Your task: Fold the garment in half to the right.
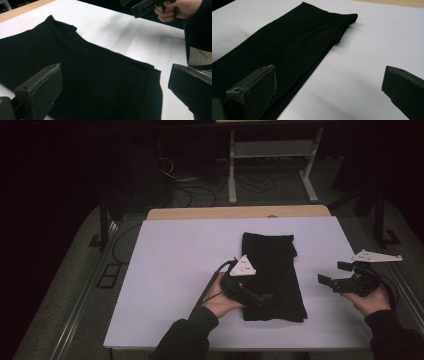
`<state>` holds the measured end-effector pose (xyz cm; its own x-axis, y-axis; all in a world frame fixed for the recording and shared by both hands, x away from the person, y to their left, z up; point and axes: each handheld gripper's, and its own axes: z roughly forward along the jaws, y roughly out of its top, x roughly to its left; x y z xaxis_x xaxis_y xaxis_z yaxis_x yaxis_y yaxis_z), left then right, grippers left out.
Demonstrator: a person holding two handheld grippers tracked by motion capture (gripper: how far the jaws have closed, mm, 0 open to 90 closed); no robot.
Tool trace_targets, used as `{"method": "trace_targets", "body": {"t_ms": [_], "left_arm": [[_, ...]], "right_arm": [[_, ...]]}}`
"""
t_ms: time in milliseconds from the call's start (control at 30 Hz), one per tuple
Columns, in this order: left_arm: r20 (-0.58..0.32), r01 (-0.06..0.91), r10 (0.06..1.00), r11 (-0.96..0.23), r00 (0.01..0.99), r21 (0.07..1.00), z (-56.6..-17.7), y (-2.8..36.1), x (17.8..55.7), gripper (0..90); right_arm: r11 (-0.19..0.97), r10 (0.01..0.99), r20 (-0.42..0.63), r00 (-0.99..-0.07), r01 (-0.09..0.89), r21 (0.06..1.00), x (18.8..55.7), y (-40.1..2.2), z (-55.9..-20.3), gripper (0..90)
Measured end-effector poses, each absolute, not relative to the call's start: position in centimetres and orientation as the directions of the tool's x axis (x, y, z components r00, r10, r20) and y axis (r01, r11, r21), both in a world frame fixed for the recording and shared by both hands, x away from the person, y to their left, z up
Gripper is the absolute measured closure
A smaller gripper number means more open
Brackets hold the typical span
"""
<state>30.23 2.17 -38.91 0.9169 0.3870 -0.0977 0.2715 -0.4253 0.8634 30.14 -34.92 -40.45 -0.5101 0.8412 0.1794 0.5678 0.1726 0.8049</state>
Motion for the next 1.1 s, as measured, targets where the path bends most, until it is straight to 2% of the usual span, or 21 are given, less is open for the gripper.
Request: {"method": "trace_targets", "body": {"t_ms": [1100], "left_arm": [[-0.089,0.303,0.497,-0.368,0.863,0.879,-39.4,9.2,30.5,0.0]], "right_arm": [[0.183,0.831,0.175,-0.528,0.557,0.810,27.5,-34.3,-41.2,0.0]]}}
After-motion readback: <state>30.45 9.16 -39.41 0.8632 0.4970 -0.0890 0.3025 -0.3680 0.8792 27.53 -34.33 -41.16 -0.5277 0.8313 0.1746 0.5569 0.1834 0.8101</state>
